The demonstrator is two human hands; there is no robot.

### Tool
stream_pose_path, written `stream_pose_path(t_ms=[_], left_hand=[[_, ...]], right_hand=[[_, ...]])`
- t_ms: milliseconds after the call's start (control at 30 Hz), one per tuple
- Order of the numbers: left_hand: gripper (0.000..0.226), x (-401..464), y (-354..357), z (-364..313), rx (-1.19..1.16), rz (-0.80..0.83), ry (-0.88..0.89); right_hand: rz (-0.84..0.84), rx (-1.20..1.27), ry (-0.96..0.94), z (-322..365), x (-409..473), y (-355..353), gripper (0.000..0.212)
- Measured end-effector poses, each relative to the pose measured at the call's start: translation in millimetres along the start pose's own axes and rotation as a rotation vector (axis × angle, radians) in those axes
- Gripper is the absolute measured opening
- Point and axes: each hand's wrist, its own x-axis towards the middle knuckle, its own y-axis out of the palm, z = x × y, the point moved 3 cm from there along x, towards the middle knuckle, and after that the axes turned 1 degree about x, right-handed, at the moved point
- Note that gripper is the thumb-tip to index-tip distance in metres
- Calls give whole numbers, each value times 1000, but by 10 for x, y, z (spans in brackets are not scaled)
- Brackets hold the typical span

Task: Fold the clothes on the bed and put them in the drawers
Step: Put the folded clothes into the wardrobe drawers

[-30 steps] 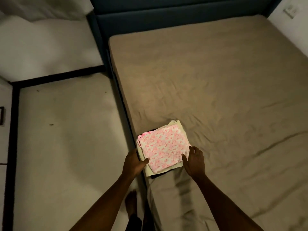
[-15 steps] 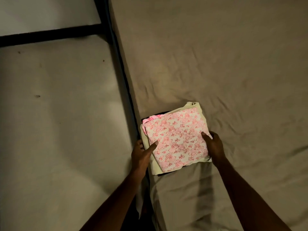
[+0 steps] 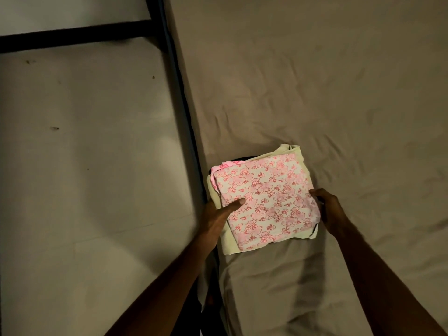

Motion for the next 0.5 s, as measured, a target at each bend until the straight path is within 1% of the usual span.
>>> stream_pose_path(t_ms=[67,100,133,200,333,367,500], left_hand=[[37,-2,21,14,-34,-11,-34],[35,-6,26,22,-46,-28,-48],[33,7,24,37,-48,-43,-47],[34,23,24,46,-39,-47,-39],[37,5,19,80,-7,11,-29],[40,-6,9,83,-15,31,-44],[62,52,-78,72,-118,132,-158]], right_hand=[[79,67,58,-24,25,-2,52],[133,93,87,-30,16,20,56],[193,111,109,-15,-12,66,54],[262,143,156,-16,-34,142,47],[299,191,168,28,-83,233,49],[301,200,171,16,-98,245,49],[321,221,134,18,-183,297,46]])
